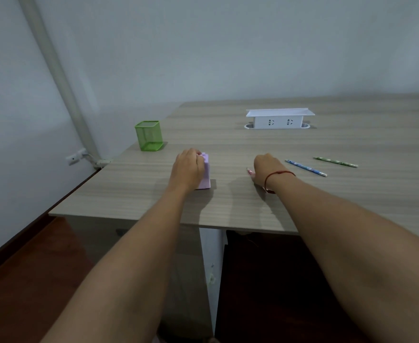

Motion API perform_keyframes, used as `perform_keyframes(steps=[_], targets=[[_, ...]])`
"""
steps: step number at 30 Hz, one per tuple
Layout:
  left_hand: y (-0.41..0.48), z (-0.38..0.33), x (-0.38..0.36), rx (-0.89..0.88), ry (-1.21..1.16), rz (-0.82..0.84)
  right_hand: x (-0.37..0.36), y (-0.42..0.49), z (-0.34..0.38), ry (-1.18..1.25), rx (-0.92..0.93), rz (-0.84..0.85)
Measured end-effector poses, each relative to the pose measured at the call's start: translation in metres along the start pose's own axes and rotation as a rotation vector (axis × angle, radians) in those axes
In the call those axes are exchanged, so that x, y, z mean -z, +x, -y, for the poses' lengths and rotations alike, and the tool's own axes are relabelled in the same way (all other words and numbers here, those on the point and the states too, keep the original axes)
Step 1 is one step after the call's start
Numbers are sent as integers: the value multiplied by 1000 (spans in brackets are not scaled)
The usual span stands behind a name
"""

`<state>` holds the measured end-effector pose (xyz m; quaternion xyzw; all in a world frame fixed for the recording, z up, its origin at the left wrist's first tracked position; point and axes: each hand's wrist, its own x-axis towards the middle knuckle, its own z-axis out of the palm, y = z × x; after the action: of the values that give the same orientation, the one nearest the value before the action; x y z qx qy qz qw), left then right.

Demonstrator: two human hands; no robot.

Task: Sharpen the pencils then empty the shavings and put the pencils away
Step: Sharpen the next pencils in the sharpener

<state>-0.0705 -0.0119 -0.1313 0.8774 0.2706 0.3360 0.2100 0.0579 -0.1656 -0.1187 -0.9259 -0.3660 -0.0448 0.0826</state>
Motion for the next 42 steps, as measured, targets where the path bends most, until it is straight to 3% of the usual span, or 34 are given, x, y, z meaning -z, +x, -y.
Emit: perform_keyframes(steps=[9,13,21,42], targets=[[-5,-4,2,12,9,15,-6,-7,-26,-75,-176,-5],[-1,-3,1,37,25,25,-1,-8,-21,-103,-99,-46],[0,-3,2,28,58,59,13,0,7,-31,239,-19],[-2,-4,3,5,70,48,5,1,29,50,248,-3]])
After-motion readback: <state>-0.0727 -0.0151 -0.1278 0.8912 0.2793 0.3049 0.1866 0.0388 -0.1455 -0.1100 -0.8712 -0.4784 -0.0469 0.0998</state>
